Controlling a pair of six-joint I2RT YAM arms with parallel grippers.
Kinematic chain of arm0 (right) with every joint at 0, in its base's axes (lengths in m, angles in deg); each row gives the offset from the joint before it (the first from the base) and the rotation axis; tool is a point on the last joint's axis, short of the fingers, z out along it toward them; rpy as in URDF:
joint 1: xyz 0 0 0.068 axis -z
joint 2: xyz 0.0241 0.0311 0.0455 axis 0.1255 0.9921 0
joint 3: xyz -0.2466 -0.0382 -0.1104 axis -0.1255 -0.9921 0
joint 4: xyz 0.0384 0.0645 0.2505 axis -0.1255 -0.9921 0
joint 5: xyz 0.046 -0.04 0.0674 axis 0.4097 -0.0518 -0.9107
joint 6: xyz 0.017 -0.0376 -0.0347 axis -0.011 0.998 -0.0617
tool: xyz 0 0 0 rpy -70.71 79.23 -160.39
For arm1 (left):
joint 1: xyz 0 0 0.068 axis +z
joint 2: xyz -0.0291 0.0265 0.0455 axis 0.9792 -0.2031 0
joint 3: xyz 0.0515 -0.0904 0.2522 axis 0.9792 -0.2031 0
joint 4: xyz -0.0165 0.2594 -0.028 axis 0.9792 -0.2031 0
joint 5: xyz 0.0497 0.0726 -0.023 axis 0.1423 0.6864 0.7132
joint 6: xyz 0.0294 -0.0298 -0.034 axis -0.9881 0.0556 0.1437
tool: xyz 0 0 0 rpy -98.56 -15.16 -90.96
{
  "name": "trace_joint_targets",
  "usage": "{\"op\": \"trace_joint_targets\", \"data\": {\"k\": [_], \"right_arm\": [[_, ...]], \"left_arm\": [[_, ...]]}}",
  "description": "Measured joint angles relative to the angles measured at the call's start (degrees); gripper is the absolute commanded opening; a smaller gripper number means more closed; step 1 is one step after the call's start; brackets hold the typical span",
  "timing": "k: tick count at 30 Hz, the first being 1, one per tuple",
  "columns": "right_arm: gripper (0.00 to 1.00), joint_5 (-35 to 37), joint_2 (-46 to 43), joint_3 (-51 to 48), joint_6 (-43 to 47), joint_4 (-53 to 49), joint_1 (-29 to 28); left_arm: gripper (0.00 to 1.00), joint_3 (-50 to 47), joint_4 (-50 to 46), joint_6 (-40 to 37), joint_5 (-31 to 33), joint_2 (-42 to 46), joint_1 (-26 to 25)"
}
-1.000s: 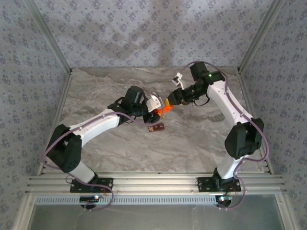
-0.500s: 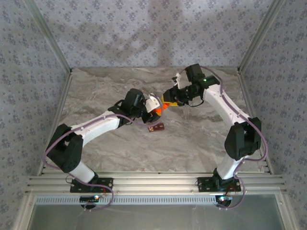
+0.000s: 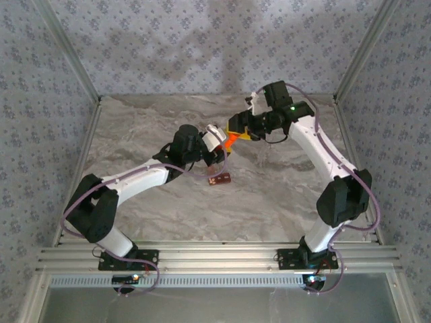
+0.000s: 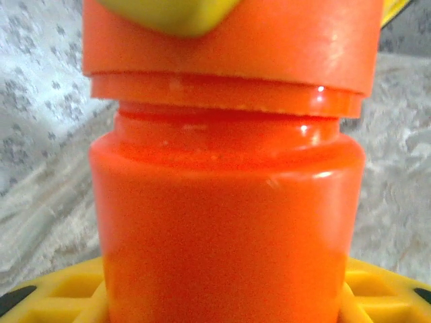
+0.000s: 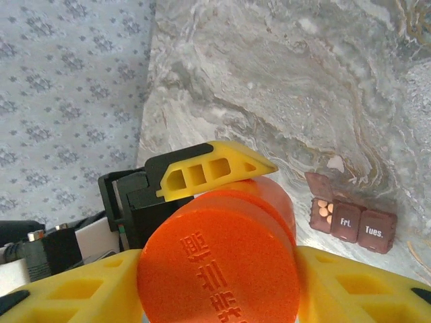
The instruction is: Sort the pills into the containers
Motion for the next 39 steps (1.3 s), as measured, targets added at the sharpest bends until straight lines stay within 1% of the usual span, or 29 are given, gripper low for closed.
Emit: {"op": "trace_joint_targets", "data": {"k": [4, 12, 17, 18, 24, 27, 32, 35, 39], "right_arm": [[0.67, -0.3, -0.5, 1.6, -0.7, -0.1, 0.5], [0.77, -0.9, -0.6, 2.2, -1.5, -0.1, 0.7], [0.89, -1.1, -1.3, 2.3, -1.9, 0.0, 1.8], [0.90, -1.3, -1.8, 2.3, -2.1, 0.2, 2.3], [0.92, -2.3, -5.6, 2.2, -3.9, 3.3, 5.4], [0.90, -3.0, -7.3, 1.2, -5.0, 5.7, 6.7], [0.87, -3.4, -12.3, -5.8, -6.9, 13.7, 10.6], [0.85, -1.9, -15.4, -9.4, -3.2, 17.2, 12.5], [0.85, -1.5, -18.9, -13.3, 5.4, 21.2, 11.9]], "left_arm": [[0.00, 0.0, 3.3, 1.3, 0.0, -0.1, -0.1], [0.00, 0.9, 6.2, 2.4, -0.1, -0.2, -0.4], [0.00, 1.6, 7.0, 2.6, -0.3, -0.5, -0.4], [0.00, 1.7, 7.2, 2.8, -0.3, -0.5, -0.4], [0.00, 2.4, 8.0, 3.1, -0.3, -0.5, -0.4], [0.00, 2.4, 7.9, 3.4, -0.3, -0.5, -0.4], [0.00, 2.4, 8.2, 4.4, -1.3, -0.5, -0.4], [0.00, 2.4, 8.9, 6.3, -3.8, -0.5, -0.3], [0.00, 3.0, 9.4, 9.9, -7.8, -0.5, -0.2]]}}
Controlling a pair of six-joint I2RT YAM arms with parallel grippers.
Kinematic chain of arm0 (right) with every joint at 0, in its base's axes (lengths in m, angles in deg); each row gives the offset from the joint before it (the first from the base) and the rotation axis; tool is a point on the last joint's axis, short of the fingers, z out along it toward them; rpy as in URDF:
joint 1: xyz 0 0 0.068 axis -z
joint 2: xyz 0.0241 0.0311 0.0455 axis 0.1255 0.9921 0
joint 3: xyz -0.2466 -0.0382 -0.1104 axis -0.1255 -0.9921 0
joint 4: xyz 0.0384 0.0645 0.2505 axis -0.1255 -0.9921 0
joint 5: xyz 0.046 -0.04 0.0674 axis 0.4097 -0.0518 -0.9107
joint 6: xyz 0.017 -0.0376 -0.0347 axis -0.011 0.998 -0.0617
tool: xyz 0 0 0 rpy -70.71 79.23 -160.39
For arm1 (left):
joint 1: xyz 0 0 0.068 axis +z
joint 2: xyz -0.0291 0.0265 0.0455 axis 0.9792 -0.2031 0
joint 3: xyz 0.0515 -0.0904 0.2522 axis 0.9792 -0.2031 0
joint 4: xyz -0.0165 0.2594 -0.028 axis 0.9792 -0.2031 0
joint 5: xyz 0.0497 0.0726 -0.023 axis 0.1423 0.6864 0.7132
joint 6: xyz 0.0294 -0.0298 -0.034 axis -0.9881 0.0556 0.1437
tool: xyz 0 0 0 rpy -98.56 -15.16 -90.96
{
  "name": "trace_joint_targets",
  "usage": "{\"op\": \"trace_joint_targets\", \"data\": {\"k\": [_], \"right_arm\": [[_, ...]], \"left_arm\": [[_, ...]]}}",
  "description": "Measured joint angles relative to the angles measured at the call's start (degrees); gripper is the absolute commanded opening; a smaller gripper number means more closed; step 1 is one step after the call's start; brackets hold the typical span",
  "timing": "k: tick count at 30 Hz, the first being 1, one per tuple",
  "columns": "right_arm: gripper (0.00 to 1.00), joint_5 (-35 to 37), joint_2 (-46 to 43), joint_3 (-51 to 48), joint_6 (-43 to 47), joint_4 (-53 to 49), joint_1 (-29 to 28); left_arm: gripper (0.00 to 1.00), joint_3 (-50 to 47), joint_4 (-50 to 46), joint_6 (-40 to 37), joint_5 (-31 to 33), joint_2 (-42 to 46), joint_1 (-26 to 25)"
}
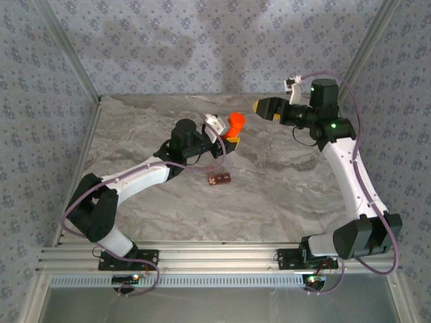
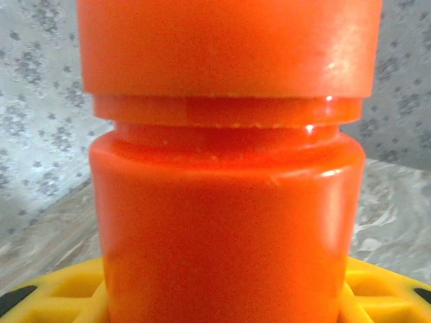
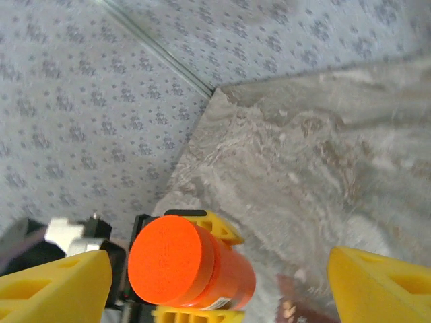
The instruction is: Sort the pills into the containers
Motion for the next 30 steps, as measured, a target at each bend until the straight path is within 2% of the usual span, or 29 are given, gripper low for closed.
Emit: {"op": "trace_joint_targets", "data": {"k": [5, 13, 22, 30], "right_arm": [[0.84, -2.8, -1.8, -4.6, 7.0, 4.9, -1.0], [0.83, -7.6, -0.1, -5.0, 10.3, 8.6, -3.0], [0.80, -10.5, 1.0, -4.9, 10.4, 10.0, -4.0], [0.81, -11.0, 2.0, -4.6, 10.4, 10.0, -4.8]], "left_arm": [[0.00, 1.0, 2.2, 5.0, -5.0, 0.0, 0.2], [0.00, 2.6, 4.1, 10.3, -10.0, -1.2, 0.4], [0.00, 3.0, 4.2, 11.6, -11.3, -1.9, 0.4], [0.00, 3.1, 4.4, 12.0, -11.8, -1.9, 0.4]]}}
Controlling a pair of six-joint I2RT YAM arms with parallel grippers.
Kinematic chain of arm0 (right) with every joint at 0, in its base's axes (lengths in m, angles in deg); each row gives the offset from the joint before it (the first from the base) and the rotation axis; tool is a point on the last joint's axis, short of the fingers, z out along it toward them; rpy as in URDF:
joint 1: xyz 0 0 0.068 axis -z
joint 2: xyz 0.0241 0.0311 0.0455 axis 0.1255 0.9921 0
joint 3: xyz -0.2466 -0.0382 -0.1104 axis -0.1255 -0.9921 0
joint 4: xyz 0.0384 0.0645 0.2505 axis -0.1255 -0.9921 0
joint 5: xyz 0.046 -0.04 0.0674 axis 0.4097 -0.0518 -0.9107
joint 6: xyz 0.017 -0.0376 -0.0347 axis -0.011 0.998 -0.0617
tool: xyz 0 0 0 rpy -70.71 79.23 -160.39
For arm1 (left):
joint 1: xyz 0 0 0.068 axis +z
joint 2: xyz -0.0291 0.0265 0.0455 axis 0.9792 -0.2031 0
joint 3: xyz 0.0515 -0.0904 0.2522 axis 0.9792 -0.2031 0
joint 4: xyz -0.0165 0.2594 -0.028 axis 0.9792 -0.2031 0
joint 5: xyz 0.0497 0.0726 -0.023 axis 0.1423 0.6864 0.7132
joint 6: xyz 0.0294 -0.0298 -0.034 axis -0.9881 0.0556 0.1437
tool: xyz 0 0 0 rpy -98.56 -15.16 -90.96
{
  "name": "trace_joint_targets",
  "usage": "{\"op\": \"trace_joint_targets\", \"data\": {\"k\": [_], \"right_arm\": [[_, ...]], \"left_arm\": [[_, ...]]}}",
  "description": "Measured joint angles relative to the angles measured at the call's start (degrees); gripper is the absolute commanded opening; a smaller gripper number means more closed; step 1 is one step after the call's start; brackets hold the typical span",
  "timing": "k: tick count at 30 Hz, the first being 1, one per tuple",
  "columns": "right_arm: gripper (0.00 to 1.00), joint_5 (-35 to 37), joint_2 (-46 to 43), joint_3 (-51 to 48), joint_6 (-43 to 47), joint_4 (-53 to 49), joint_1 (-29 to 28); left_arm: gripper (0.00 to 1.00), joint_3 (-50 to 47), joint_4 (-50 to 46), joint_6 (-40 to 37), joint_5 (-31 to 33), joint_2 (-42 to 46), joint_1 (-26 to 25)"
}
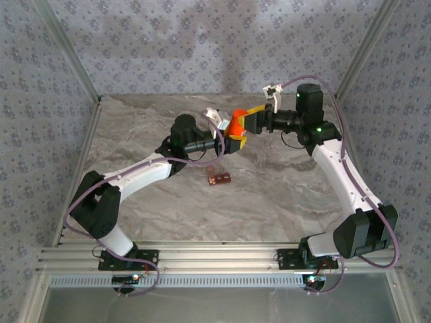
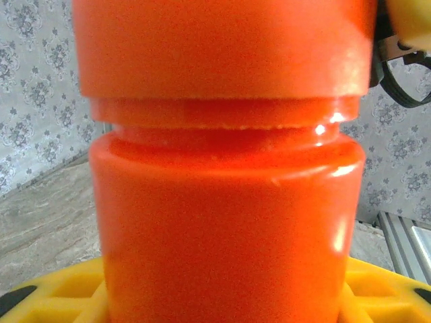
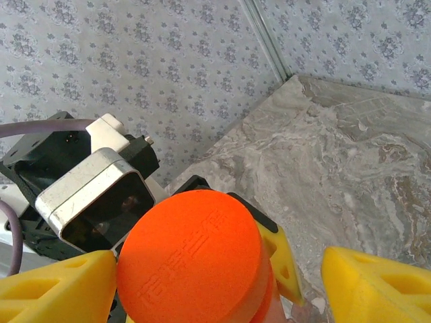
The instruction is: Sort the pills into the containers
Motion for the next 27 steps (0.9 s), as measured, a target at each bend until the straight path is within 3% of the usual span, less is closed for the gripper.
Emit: {"op": "trace_joint_targets", "data": {"k": [5, 12, 21, 27], "right_arm": [[0.78, 0.0, 0.0, 0.3, 0.0, 0.0, -0.4], [0.57, 0.1, 0.4, 1.7, 0.4, -0.3, -0.8], [0.52, 2.1, 0.5, 1.9, 0.9, -0.9, -1.4], [0.52, 10.2, -0.8, 0.5, 0.0, -0.3, -4.2]], "left_arm": [[0.00, 0.0, 0.0, 0.0, -0.2, -0.1, 0.0], [0.00, 0.2, 0.0, 0.0, -0.4, -0.5, 0.0], [0.00, 0.4, -0.6, 0.0, -0.3, -0.6, 0.1], [0.00, 0.4, -1.9, 0.0, 1.1, -0.6, 0.4]]}}
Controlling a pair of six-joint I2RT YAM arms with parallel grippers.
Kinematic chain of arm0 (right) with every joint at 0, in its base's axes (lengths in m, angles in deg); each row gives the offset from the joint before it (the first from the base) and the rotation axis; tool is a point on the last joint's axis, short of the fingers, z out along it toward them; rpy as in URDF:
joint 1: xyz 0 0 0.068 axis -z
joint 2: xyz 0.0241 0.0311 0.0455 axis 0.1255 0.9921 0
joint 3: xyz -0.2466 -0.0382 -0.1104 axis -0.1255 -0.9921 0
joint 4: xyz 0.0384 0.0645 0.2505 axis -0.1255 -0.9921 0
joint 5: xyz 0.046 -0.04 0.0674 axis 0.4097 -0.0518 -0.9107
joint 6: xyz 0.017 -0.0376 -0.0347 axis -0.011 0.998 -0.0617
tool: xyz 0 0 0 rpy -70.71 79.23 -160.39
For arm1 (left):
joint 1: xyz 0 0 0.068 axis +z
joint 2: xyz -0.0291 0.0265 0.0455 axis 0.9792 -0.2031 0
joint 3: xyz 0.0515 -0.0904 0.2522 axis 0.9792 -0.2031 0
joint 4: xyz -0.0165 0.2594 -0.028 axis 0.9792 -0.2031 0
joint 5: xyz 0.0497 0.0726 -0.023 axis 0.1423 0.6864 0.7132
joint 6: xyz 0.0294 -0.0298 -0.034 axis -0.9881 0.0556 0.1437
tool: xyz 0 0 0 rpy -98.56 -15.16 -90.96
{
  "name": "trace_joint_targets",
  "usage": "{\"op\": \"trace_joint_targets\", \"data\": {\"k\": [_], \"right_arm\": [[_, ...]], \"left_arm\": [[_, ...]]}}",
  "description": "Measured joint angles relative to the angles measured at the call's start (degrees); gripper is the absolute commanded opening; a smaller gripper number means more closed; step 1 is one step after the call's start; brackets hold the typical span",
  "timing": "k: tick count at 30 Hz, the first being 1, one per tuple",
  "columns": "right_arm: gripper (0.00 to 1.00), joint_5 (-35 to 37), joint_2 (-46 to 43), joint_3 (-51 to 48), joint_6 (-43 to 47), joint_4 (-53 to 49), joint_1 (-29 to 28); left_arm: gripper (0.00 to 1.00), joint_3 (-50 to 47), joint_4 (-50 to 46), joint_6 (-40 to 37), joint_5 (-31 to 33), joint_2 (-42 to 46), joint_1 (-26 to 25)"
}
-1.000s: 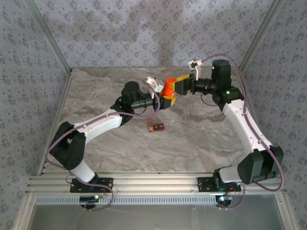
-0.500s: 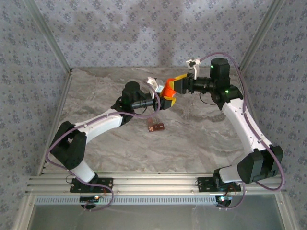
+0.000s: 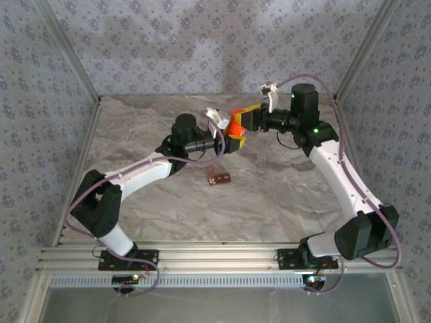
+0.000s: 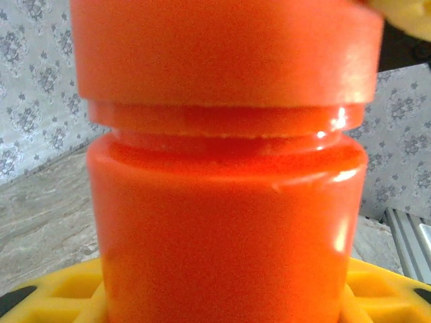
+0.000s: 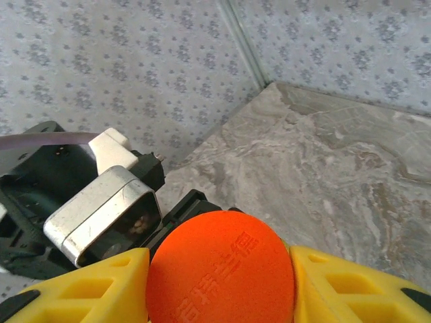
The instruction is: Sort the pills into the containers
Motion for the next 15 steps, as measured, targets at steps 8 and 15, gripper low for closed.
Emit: {"op": "trace_joint_targets", "data": {"k": [8, 15], "right_arm": [[0.51, 18.7, -2.1, -2.4, -6.7, 3.4, -7.5], [0.53, 28.6, -2.3, -5.3, -13.1, 8.5, -11.2]], "left_arm": [[0.00, 0.0, -1.0, 0.0, 3.5, 0.0, 0.1], [0.00, -0.4, -0.8, 0.7, 5.7, -0.4, 0.6]]}}
